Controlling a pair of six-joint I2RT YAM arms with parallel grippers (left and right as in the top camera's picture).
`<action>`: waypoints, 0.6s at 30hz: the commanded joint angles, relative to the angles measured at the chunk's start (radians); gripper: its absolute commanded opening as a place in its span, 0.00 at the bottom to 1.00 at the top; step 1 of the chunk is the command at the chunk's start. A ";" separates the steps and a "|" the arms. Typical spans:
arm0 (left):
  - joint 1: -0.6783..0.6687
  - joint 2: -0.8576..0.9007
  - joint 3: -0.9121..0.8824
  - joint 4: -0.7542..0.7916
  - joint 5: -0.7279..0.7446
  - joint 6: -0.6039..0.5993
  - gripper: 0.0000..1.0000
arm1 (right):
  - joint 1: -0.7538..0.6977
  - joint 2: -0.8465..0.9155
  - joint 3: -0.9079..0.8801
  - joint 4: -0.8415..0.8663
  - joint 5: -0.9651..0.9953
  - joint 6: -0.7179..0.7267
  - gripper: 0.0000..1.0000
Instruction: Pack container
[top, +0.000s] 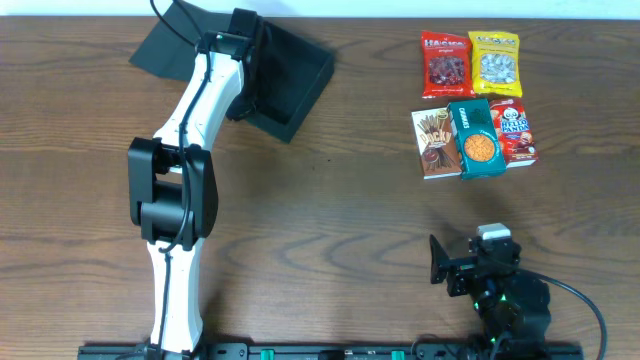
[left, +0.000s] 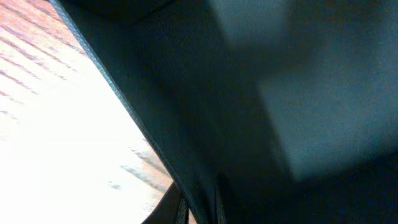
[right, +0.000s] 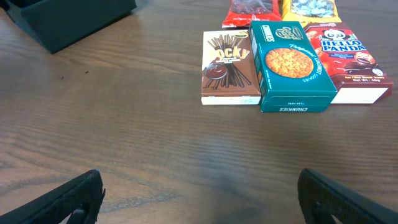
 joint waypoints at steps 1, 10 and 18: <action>-0.026 -0.032 -0.011 -0.018 -0.048 0.164 0.06 | 0.013 -0.005 -0.007 -0.001 0.001 -0.018 0.99; -0.139 -0.082 -0.011 -0.134 -0.185 0.412 0.06 | 0.013 -0.005 -0.007 -0.001 0.001 -0.018 0.99; -0.196 -0.082 -0.012 -0.229 -0.184 0.501 0.06 | 0.013 -0.005 -0.007 -0.001 0.001 -0.018 0.99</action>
